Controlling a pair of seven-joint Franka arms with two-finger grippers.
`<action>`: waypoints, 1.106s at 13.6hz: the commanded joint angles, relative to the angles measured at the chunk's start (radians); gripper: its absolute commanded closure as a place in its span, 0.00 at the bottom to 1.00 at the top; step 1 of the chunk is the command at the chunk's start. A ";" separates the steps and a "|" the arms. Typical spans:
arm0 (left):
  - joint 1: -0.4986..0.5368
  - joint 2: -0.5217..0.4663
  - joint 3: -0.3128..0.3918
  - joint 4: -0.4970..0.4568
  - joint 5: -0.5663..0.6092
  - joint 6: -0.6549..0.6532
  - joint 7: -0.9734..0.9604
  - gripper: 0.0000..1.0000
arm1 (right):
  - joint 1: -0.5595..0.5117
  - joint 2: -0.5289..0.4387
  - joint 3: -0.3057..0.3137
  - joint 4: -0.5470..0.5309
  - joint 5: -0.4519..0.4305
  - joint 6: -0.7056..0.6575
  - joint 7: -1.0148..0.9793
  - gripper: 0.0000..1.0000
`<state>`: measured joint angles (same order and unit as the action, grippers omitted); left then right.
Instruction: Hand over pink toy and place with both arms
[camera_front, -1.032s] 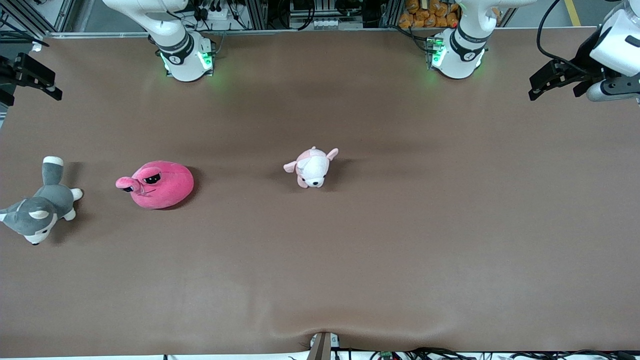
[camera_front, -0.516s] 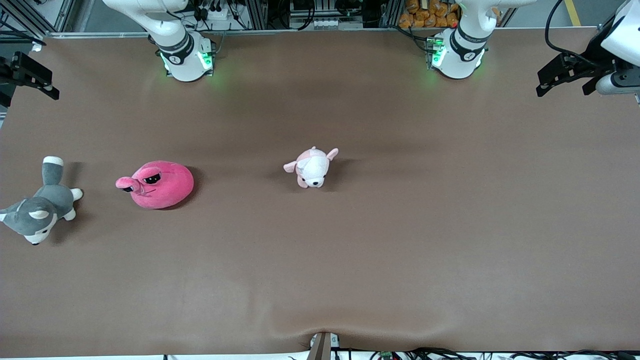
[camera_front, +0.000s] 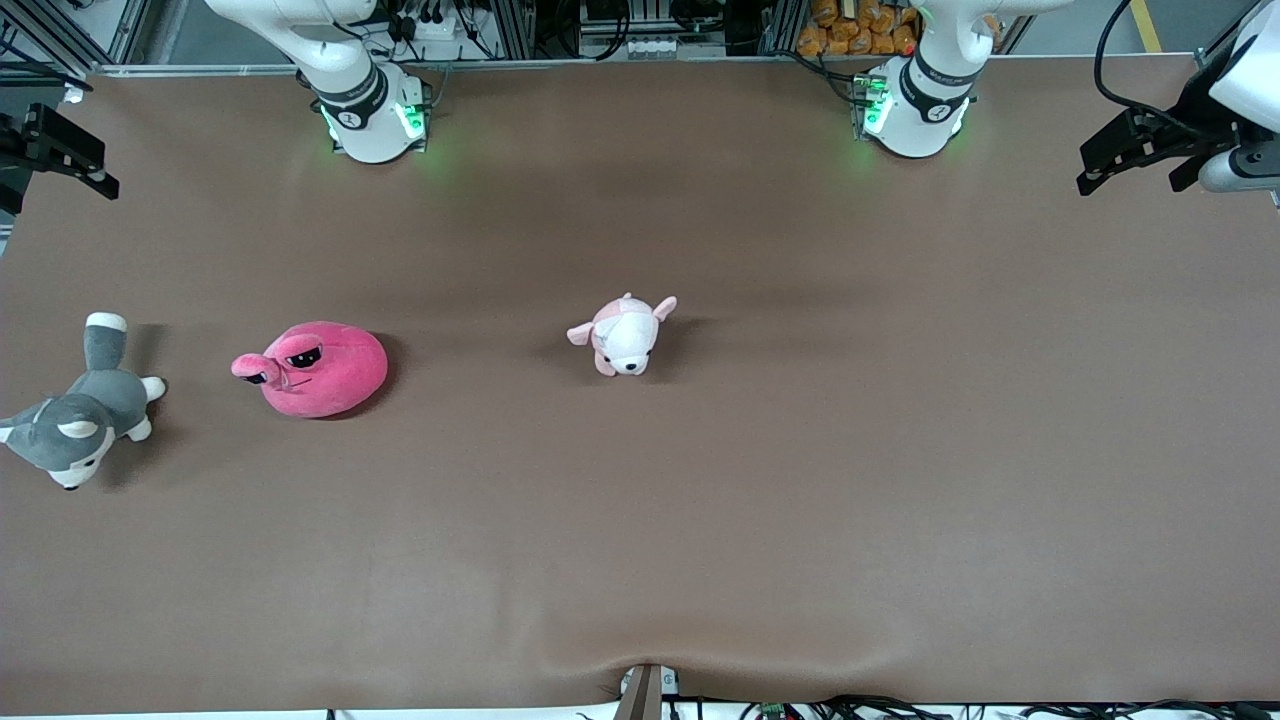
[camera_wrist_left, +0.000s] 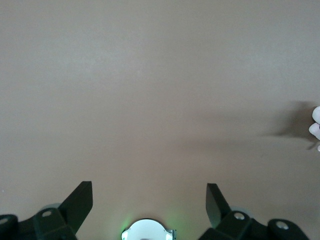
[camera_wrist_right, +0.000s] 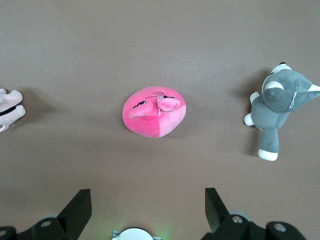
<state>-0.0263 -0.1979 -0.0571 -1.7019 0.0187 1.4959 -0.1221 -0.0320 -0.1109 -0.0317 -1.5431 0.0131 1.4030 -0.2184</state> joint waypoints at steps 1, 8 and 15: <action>0.022 0.014 0.000 0.034 0.007 -0.034 -0.001 0.00 | -0.008 -0.012 0.006 -0.014 -0.018 0.002 -0.015 0.00; 0.039 0.014 -0.001 0.051 0.006 -0.063 -0.002 0.00 | -0.017 -0.012 0.006 -0.014 -0.018 0.002 -0.015 0.00; 0.039 0.021 0.000 0.054 0.007 -0.069 -0.001 0.00 | -0.019 -0.010 0.006 -0.014 -0.018 0.002 -0.018 0.00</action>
